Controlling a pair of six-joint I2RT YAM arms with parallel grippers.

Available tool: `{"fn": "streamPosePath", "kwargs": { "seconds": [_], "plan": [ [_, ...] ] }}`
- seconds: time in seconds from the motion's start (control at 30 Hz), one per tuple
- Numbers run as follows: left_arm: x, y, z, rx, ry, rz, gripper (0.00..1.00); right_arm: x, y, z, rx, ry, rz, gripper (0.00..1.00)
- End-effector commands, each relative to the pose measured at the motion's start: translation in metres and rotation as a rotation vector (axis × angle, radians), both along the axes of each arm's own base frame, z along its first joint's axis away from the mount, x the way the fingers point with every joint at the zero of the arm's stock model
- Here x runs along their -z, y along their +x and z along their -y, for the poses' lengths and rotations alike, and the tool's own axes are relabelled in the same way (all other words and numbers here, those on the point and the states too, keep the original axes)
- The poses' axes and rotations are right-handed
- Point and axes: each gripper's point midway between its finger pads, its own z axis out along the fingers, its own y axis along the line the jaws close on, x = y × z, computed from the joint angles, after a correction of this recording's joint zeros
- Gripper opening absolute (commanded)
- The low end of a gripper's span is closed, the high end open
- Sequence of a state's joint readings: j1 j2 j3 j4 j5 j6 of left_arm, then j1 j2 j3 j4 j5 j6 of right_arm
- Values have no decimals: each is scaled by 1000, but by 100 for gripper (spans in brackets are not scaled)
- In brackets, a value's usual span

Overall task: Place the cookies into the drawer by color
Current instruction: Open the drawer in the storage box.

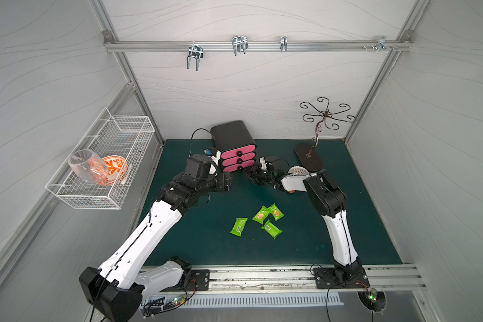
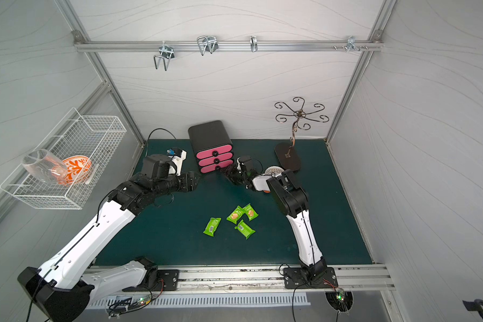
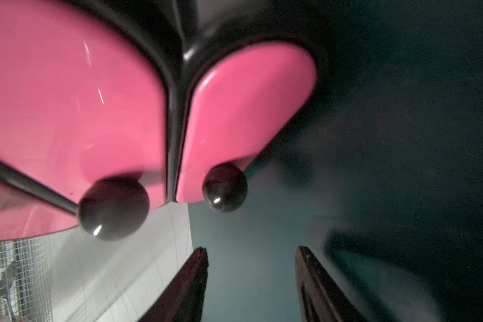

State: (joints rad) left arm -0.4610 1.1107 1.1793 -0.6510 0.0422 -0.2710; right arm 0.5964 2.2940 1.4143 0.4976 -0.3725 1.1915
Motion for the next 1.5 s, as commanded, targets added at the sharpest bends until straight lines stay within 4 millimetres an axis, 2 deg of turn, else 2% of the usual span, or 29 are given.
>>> {"fn": "streamPosePath", "kwargs": {
  "seconds": [0.0, 0.1, 0.47, 0.7, 1.03, 1.1, 1.17, 1.3, 1.47],
  "plan": [
    [-27, 4, -4, 11, 55, 91, 84, -17, 16, -11, 50, 94, 43, 55],
    [-25, 4, -8, -11, 46, 88, 89, -14, 20, -15, 54, 119, 31, 54],
    [-19, 7, -12, -18, 42, 85, 90, -4, 18, -30, 13, 108, -7, 53],
    [-18, 0, -14, -10, 54, 101, 92, 12, 12, -39, 16, 96, -47, 51],
    [-17, -4, -15, -1, 73, 109, 93, 23, 18, -37, 39, 86, -77, 40],
    [-16, -5, -15, -1, 72, 110, 93, 24, 18, -36, 41, 84, -79, 34],
    [-16, -5, -15, 0, 72, 111, 94, 23, 15, -36, 36, 84, -78, 29],
    [-14, -7, -15, 1, 72, 114, 94, 15, 5, -30, 13, 68, -64, 25],
    [-14, -7, -14, 3, 72, 128, 96, 5, -23, -12, -14, 21, -51, 24]
  ]
}}
